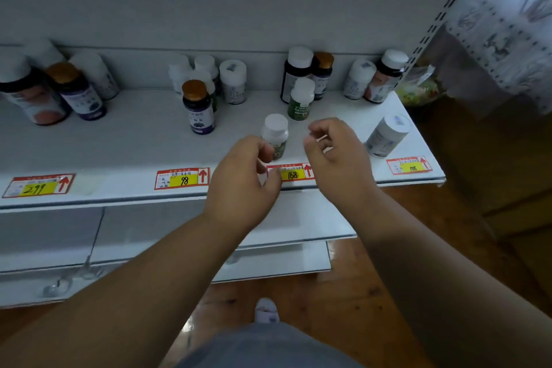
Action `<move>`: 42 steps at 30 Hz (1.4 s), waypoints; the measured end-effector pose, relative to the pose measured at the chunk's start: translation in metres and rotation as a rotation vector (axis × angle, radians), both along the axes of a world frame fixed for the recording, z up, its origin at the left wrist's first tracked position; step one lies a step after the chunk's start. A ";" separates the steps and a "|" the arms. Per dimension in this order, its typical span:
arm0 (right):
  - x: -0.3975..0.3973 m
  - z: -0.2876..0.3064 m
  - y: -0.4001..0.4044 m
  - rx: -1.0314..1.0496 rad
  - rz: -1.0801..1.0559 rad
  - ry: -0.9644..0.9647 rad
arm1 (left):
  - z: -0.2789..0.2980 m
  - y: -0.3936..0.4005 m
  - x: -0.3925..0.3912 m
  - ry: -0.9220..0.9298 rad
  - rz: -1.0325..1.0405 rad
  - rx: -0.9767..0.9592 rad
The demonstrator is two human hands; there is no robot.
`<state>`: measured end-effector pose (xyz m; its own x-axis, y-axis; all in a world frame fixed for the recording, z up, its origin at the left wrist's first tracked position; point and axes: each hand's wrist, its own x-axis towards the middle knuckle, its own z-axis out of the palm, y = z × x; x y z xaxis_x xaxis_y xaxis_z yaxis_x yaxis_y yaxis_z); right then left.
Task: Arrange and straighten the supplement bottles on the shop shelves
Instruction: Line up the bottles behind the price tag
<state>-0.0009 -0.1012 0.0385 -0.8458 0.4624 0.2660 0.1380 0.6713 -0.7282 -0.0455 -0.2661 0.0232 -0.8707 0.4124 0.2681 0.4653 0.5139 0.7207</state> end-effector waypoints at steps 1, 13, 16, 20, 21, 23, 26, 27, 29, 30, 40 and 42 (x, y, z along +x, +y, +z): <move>0.008 -0.001 -0.004 -0.023 -0.014 0.023 | 0.001 0.001 0.004 0.004 -0.039 0.016; 0.065 0.017 0.057 -0.018 -0.137 0.086 | 0.010 0.065 0.034 -0.072 -0.271 0.074; 0.052 0.024 0.098 0.020 -0.117 0.087 | 0.016 0.108 0.024 -0.084 -0.241 0.101; 0.022 0.035 0.152 0.073 -0.043 0.047 | 0.021 0.164 0.005 -0.173 -0.103 0.130; 0.013 0.037 0.164 0.077 -0.022 0.047 | 0.022 0.175 -0.001 -0.196 -0.064 0.136; -0.010 0.040 0.189 0.122 0.023 0.012 | 0.024 0.194 -0.014 -0.238 0.017 0.145; -0.054 0.044 0.221 0.280 0.109 -0.159 | 0.022 0.216 -0.034 -0.291 0.104 0.152; -0.068 0.045 0.228 0.325 0.135 -0.229 | 0.019 0.222 -0.039 -0.296 0.111 0.154; -0.092 0.046 0.237 0.434 0.188 -0.383 | 0.013 0.232 -0.046 -0.284 0.105 0.160; -0.101 0.045 0.239 0.499 0.223 -0.453 | 0.010 0.236 -0.050 -0.274 0.100 0.159; -0.127 0.037 0.233 0.751 0.314 -0.601 | -0.005 0.250 -0.074 -0.182 0.152 0.164; -0.128 0.036 0.234 0.743 0.314 -0.576 | -0.007 0.251 -0.075 -0.185 0.176 0.168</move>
